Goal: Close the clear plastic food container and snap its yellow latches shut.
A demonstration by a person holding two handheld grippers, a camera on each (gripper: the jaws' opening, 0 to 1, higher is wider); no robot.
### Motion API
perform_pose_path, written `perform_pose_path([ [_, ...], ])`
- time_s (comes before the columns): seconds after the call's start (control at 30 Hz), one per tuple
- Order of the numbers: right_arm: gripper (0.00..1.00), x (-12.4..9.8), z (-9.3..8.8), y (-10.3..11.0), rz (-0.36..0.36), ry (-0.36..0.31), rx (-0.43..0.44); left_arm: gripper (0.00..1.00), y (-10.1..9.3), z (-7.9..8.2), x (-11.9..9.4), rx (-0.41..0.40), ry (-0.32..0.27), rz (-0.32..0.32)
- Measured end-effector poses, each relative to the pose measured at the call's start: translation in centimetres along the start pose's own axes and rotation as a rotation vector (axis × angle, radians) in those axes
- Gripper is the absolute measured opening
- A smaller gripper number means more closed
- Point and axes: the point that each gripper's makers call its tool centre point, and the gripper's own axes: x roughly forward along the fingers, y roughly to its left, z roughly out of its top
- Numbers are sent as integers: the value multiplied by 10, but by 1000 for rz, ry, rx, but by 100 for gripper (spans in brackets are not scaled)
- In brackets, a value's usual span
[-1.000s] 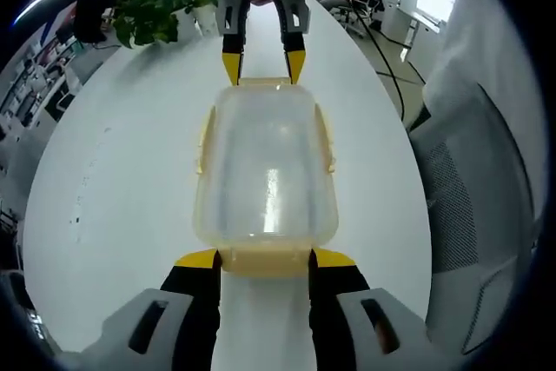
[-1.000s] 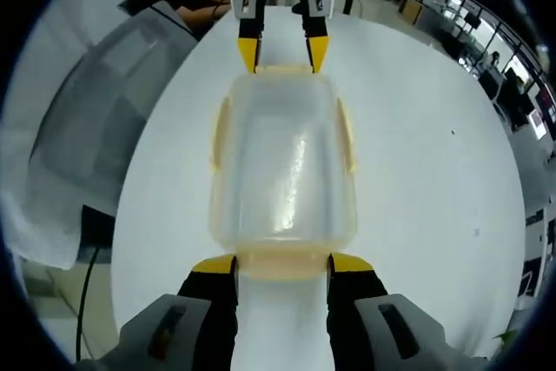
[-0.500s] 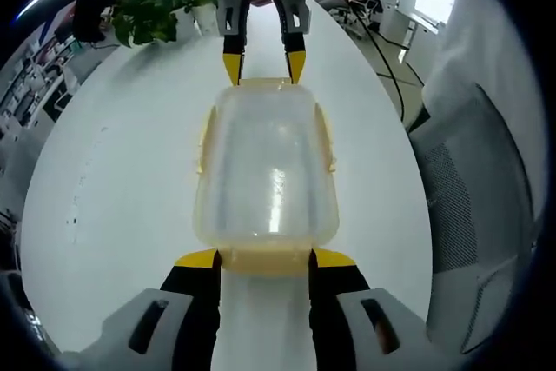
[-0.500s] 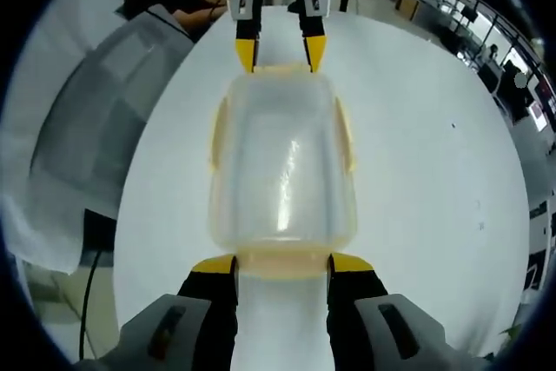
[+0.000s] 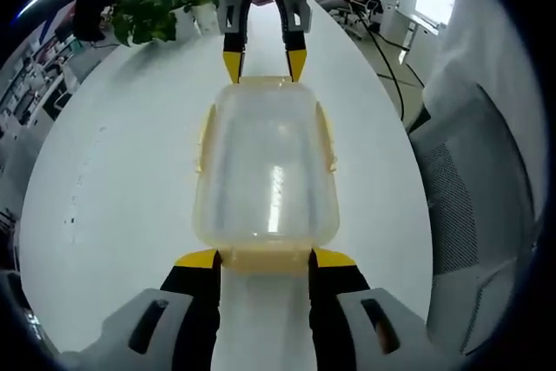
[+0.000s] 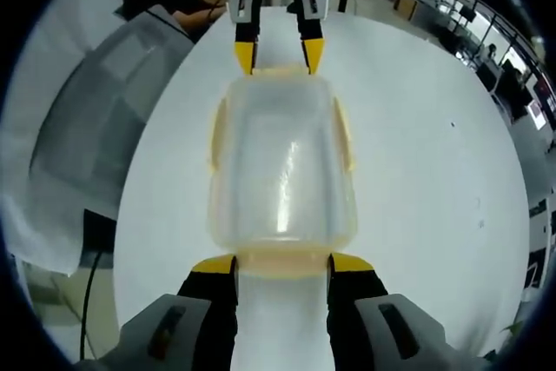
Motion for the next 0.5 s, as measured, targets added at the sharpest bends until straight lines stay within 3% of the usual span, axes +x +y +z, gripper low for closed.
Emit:
perform_pose_path([
  [0.27,41,1,-4,1,-10,6,-10,40,0,-1,0,23,2,4],
  [0.37,50,1,-9,-1,-30,17,-8,43,0,-8,0,17,23,12],
  [0.43,49,-6,-14,-5,-70,69,-65,44,0,-10,-2,16,30,19],
  [0.5,48,-10,-12,-3,-75,55,-53,45,-1,-12,-7,35,40,33],
])
